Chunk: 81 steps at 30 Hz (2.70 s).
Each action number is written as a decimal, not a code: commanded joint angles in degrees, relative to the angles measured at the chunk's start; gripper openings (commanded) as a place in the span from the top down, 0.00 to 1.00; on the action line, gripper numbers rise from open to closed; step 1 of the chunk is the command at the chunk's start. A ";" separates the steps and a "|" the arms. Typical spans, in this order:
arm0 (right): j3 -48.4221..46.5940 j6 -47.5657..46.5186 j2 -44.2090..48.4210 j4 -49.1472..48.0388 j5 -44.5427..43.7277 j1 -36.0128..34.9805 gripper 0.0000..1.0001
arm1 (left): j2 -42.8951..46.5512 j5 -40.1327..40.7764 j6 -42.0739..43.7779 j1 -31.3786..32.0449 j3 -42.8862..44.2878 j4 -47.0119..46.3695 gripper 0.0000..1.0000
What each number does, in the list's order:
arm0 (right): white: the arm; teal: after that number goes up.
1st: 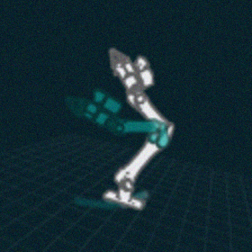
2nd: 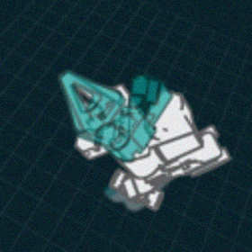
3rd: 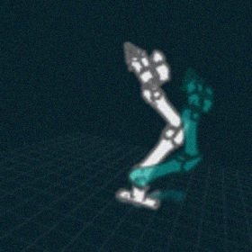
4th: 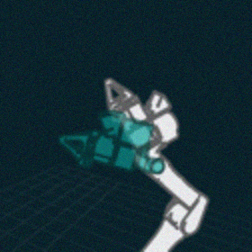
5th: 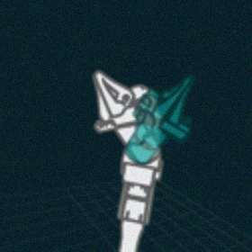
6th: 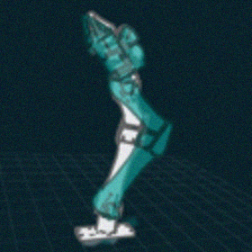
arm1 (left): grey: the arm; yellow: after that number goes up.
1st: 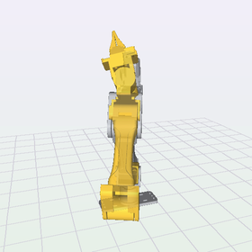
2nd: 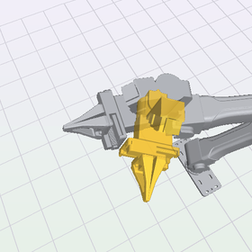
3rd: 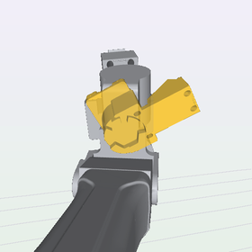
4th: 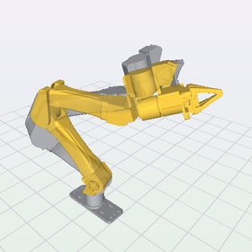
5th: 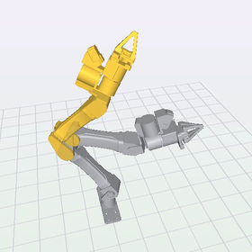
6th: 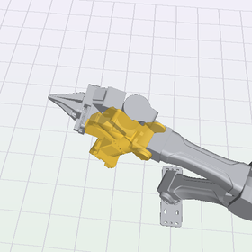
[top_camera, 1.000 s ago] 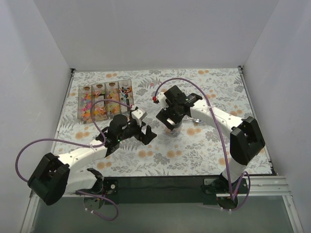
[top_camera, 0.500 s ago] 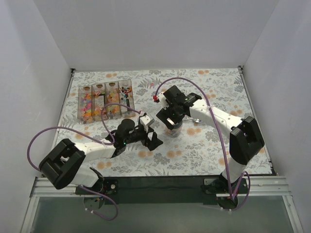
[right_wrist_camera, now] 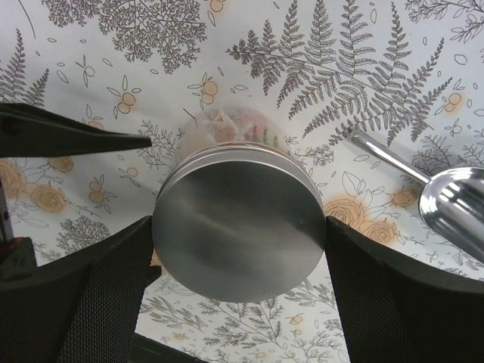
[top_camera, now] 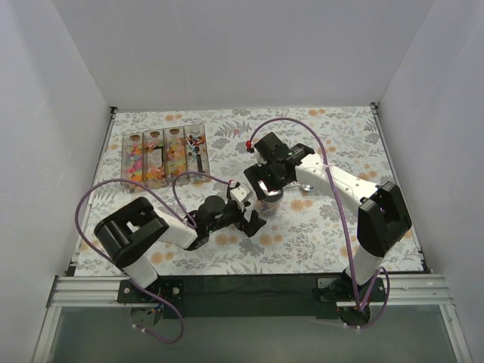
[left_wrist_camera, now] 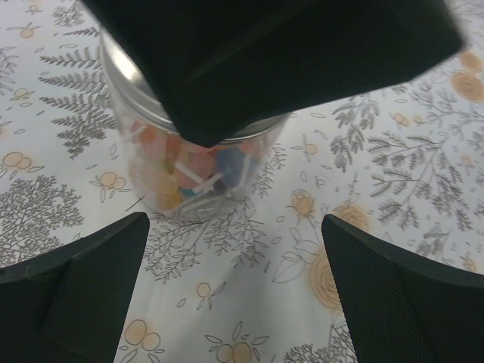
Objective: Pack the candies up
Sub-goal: Screw the bottle lid onto the packing bottle.
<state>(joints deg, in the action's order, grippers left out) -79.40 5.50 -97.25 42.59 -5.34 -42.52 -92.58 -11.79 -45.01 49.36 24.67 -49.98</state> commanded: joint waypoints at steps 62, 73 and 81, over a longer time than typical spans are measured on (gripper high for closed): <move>-2.71 3.12 7.34 1.45 8.32 6.13 0.22 | -12.54 -1.31 2.65 0.21 2.76 -16.82 0.02; 10.21 3.73 10.68 -6.11 15.72 10.62 0.56 | -13.95 -2.36 4.06 0.12 6.71 -14.98 0.02; 17.87 4.00 11.91 -9.98 16.68 11.76 0.74 | -15.70 -4.47 4.06 0.21 9.17 -14.10 0.02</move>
<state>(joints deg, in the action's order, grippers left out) -64.47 10.00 -84.68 33.95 9.47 -30.17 -108.03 -13.06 -42.06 49.21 31.81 -64.10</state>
